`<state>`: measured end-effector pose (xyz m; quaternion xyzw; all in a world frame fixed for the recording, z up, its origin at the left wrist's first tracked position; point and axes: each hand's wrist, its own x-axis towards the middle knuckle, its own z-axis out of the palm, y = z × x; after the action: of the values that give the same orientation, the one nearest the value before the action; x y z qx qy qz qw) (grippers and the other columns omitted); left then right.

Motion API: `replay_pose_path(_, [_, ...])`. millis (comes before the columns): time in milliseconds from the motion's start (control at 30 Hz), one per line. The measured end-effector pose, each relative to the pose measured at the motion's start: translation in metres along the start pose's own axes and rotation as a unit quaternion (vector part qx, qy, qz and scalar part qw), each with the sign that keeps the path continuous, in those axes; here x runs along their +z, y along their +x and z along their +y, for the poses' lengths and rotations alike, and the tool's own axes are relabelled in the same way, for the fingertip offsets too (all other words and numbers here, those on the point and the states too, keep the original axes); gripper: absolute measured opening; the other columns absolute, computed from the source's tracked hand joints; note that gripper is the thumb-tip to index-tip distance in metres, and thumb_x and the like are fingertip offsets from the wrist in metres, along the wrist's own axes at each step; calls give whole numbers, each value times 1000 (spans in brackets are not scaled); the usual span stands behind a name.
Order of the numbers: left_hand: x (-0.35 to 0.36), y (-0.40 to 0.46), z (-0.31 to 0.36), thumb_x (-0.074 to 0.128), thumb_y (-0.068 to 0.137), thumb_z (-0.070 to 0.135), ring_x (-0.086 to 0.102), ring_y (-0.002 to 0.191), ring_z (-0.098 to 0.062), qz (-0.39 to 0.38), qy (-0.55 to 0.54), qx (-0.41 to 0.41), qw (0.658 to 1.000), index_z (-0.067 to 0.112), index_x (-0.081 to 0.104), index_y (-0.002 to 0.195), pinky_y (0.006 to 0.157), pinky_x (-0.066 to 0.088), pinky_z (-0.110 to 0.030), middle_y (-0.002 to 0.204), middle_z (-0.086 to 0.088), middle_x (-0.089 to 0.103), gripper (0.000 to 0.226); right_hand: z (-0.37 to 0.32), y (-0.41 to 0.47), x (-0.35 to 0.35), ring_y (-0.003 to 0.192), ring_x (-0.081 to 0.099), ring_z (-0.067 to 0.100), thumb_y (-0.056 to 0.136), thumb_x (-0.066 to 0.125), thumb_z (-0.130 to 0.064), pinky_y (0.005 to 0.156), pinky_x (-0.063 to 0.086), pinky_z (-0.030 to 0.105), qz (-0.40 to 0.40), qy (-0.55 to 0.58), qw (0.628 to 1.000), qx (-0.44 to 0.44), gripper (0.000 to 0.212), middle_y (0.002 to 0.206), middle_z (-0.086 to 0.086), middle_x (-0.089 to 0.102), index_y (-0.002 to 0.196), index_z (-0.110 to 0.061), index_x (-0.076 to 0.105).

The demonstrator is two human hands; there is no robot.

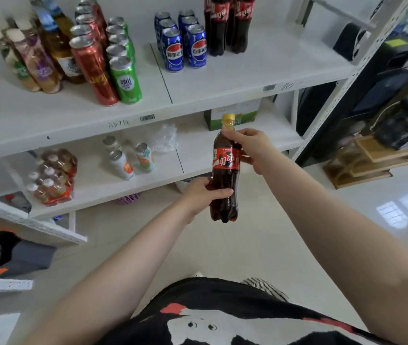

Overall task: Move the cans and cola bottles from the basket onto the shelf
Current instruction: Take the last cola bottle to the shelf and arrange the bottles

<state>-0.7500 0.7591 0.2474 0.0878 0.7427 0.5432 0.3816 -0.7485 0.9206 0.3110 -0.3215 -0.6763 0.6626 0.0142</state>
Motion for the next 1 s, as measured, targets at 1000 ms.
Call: replay_pose_path(1000, [-14, 337, 257, 85, 64, 20, 68, 94, -24, 314, 23, 117, 942, 17, 68, 108, 80, 58, -43, 107, -3, 72, 48, -239, 324, -95, 67, 61, 21, 77, 78, -18, 53, 41, 30, -169, 3, 965, -200, 32, 81, -1, 67, 106, -15, 64])
